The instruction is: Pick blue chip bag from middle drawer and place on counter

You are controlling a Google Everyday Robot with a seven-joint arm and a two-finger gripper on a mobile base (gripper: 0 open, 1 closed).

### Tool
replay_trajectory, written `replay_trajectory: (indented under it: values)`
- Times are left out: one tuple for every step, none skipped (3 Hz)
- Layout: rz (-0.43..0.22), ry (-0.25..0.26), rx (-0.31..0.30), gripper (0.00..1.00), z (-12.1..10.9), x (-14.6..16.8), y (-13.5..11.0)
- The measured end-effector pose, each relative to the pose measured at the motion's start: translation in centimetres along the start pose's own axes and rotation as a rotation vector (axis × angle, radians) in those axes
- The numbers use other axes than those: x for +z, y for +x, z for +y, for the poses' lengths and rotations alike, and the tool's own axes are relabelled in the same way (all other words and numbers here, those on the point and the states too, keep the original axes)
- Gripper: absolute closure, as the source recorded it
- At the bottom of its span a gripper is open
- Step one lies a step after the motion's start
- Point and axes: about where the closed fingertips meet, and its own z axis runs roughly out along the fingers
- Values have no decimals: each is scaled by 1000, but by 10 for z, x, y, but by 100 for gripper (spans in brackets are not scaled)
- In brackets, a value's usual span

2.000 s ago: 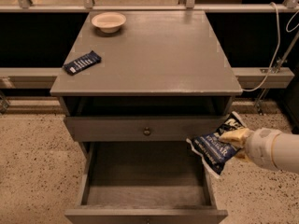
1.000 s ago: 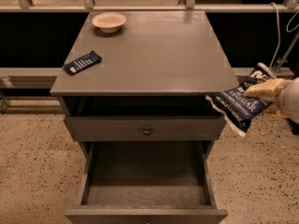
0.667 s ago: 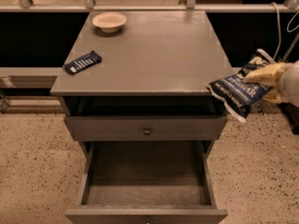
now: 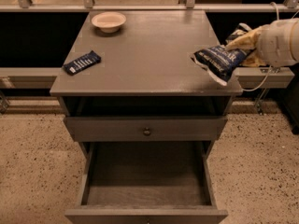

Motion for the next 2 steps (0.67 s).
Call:
replay_trajectory:
  values:
    - [-55, -15, -27, 100, -52, 49, -12]
    - [-100, -28, -38, 100, -85, 86, -23]
